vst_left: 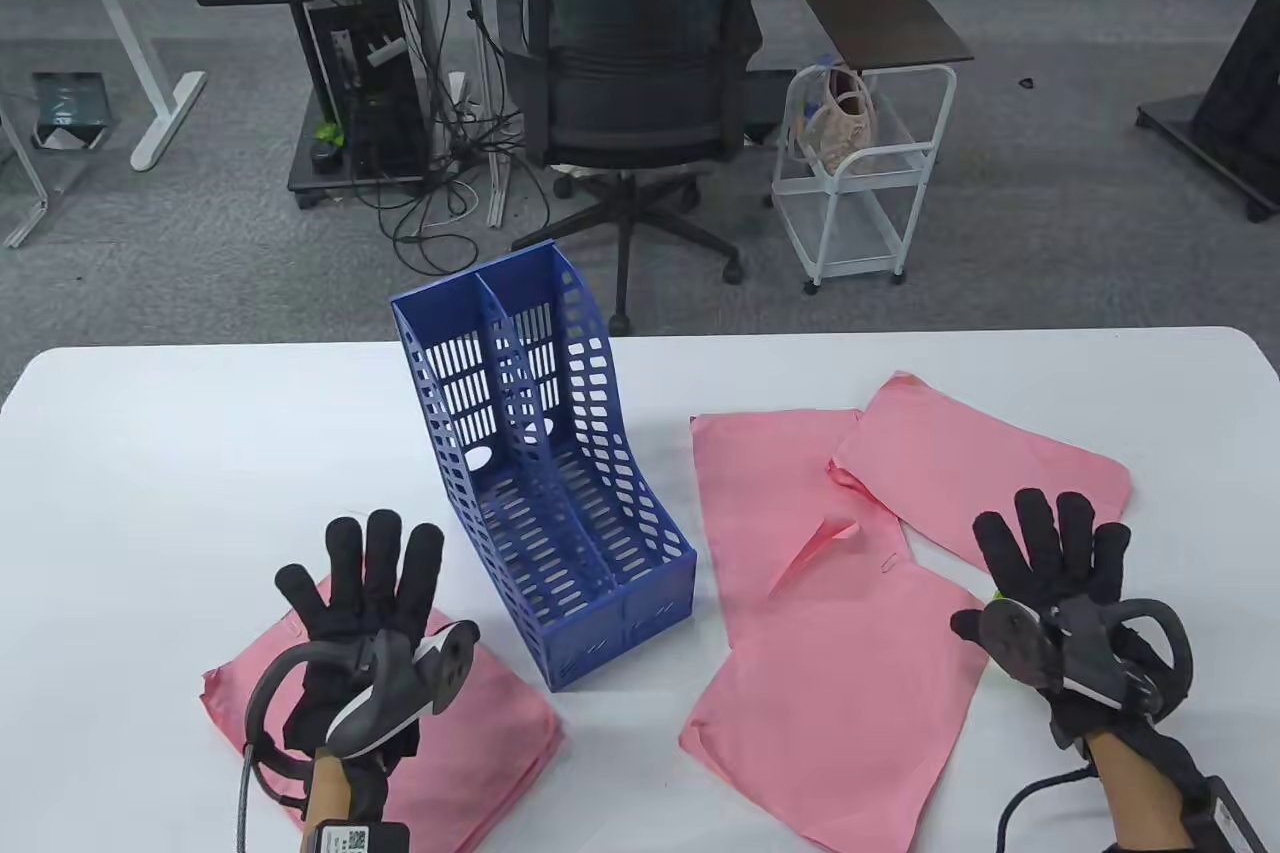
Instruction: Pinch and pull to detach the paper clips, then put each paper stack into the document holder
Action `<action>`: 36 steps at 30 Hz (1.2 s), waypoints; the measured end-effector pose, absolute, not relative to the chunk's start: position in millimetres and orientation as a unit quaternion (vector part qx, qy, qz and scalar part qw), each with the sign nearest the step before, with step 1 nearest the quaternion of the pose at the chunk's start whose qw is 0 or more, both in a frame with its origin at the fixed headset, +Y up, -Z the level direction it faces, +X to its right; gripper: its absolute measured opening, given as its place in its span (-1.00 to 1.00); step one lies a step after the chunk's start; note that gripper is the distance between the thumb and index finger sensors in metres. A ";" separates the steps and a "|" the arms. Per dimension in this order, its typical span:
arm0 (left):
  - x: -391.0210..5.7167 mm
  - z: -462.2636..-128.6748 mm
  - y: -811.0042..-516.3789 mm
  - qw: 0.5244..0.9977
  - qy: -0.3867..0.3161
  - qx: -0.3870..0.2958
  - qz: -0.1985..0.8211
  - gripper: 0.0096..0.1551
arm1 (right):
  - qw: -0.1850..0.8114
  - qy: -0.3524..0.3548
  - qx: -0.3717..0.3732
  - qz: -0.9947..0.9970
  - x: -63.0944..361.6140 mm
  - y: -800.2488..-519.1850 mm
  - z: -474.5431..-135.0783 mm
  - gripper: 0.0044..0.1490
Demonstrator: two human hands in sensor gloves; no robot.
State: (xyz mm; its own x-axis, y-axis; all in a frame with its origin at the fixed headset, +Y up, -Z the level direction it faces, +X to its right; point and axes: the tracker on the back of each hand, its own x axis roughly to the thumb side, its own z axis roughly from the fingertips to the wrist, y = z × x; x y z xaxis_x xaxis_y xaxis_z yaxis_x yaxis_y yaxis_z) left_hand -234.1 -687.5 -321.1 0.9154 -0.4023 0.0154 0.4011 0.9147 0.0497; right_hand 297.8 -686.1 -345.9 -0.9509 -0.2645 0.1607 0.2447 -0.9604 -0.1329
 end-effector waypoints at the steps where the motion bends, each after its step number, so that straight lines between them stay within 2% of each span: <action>1: -233.8 -321.0 -687.4 0.978 -0.013 0.022 -0.207 0.10 | 0.130 0.055 -0.089 -0.986 297.7 -686.2 -346.0 0.19; 12: -234.6 -320.9 -686.5 0.979 -0.010 0.026 -0.200 0.11 | 0.127 0.060 -0.087 -0.986 300.0 -685.8 -345.8 0.19; 24: -240.8 -324.8 -691.2 0.980 0.010 0.000 -0.200 0.11 | 0.116 0.049 -0.089 -0.988 301.1 -684.5 -348.1 0.18; 27: -254.1 -330.5 -687.5 0.979 0.041 -0.004 -0.198 0.11 | 0.104 0.049 -0.084 -0.990 302.8 -682.5 -349.0 0.17; 30: -275.3 -338.6 -685.8 0.984 0.090 -0.032 -0.149 0.12 | 0.105 0.050 -0.080 -0.990 303.7 -681.1 -348.4 0.17; 36: -336.3 -350.5 -692.7 0.953 0.266 -0.136 -0.051 0.20 | 0.092 0.054 -0.070 -0.992 309.0 -677.6 -347.1 0.17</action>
